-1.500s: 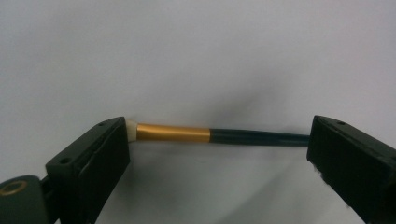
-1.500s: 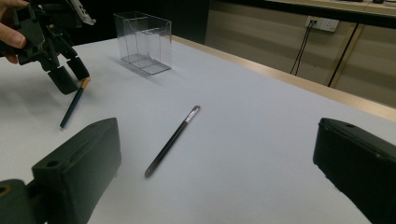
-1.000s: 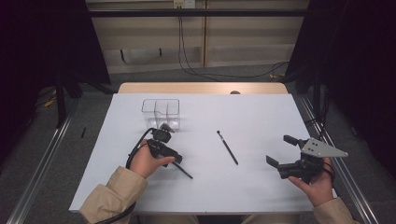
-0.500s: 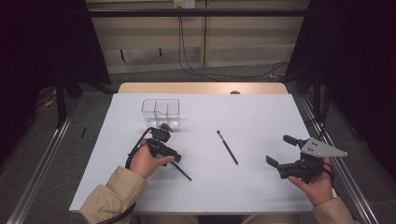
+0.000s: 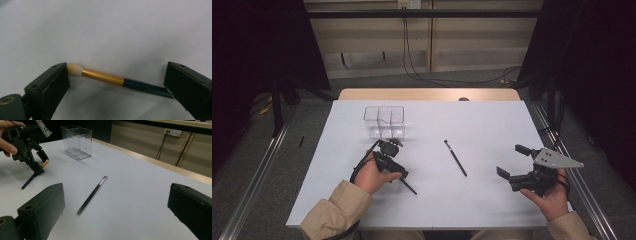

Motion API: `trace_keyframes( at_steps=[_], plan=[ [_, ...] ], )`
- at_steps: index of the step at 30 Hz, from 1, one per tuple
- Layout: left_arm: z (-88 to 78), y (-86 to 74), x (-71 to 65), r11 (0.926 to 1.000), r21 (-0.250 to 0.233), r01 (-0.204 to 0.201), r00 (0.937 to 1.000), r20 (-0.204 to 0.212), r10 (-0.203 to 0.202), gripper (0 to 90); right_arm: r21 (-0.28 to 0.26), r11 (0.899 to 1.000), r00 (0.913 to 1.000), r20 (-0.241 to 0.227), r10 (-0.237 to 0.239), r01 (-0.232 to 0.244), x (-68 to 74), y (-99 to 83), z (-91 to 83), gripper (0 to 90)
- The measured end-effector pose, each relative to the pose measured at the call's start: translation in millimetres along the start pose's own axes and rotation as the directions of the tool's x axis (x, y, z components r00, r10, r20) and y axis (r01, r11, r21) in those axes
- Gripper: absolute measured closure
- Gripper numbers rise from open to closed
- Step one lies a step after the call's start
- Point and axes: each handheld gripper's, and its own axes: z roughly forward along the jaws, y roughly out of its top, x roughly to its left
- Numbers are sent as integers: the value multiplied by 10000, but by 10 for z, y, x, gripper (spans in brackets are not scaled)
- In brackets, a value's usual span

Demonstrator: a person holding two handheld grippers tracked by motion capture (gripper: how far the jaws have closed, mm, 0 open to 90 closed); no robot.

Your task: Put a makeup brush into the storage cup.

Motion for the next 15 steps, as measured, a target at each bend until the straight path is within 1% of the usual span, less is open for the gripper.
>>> trace_keyframes(
  at_steps=[4, 7, 8, 9, 10, 12, 15],
  plan=[
    [-17, -6, -10, 9999, -87, -83, 9999, 62, 83, 102, 31, 10000, 10000, -7, -37, 37, 8, 3, -1, 8],
    [-37, -5, -39, 9998, -124, -151, 9999, 52, 152, 170, 33, 10000, 10000, -16, -36, 36, 5, 0, 2, 9],
    [-48, -3, -45, 9997, -122, -233, 9997, 118, 235, 194, 34, 10000, 10000, -15, -31, 31, 5, 0, 2, 9],
    [-55, -2, -53, 9996, -142, -228, 9997, 125, 230, 222, 31, 10000, 10000, -14, -30, 30, 5, 1, 1, 9],
    [-62, -1, -53, 9994, -141, -323, 9994, 111, 324, 255, 24, 10000, 10000, -16, -40, 40, 6, 1, 0, 10],
    [-65, 0, -43, 9995, -125, -283, 9994, 171, 285, 266, 34, 10000, 10000, -16, -39, 39, 8, 2, 0, 9],
    [-69, -3, -15, 9997, -248, 6, 9994, 354, 3, 279, 44, 10000, 10000, -28, -49, 49, 6, -1, 4, 9]
  ],
)
